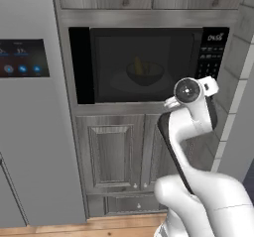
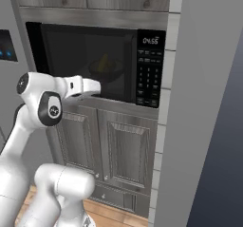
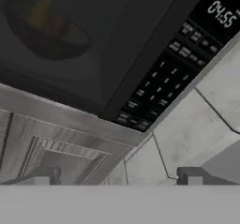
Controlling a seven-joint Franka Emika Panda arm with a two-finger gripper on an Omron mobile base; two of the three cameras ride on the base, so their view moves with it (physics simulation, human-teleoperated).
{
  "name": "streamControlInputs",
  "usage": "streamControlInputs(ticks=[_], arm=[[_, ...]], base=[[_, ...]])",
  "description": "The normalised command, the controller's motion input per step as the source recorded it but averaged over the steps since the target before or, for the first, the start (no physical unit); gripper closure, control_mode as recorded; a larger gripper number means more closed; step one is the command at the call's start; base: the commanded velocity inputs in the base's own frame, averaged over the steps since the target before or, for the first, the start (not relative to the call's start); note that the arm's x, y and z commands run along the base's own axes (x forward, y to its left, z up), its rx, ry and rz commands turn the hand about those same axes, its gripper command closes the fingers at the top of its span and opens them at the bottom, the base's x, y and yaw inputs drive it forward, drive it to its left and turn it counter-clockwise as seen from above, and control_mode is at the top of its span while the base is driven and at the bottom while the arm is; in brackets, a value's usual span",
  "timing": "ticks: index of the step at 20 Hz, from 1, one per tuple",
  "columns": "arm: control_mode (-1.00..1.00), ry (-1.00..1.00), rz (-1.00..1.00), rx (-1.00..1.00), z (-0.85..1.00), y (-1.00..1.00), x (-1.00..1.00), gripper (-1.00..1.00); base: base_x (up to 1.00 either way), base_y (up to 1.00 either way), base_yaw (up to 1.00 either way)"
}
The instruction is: Place the bowl containing the corn and chicken drumstick in the microwave. Close the microwave door and press the start button to microwave the meal.
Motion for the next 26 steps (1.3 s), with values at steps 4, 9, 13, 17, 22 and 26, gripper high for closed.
streamControlInputs(ticks=[4, 9, 13, 17, 22, 26], arm=[[-1.0, -0.22, -0.39, 0.77, -0.05, -0.01, -0.57, -1.0], [-1.0, -0.35, -0.28, 0.84, -0.33, -0.12, -0.11, -1.0], [-1.0, -0.35, -0.24, 0.68, -0.19, -0.23, 0.0, -1.0], [-1.0, -0.2, -0.2, 0.37, 0.0, -0.35, -0.03, -1.0], [-1.0, -0.03, -0.12, 0.17, 0.08, -0.21, 0.0, -1.0], [-1.0, 0.0, -0.08, 0.12, 0.34, -0.35, 0.0, 1.0]], base=[[0.0, 0.0, 0.0], [0.0, 0.0, 0.0], [0.0, 0.0, 0.0], [0.0, 0.0, 0.0], [0.0, 0.0, 0.0], [0.0, 0.0, 0.0]])
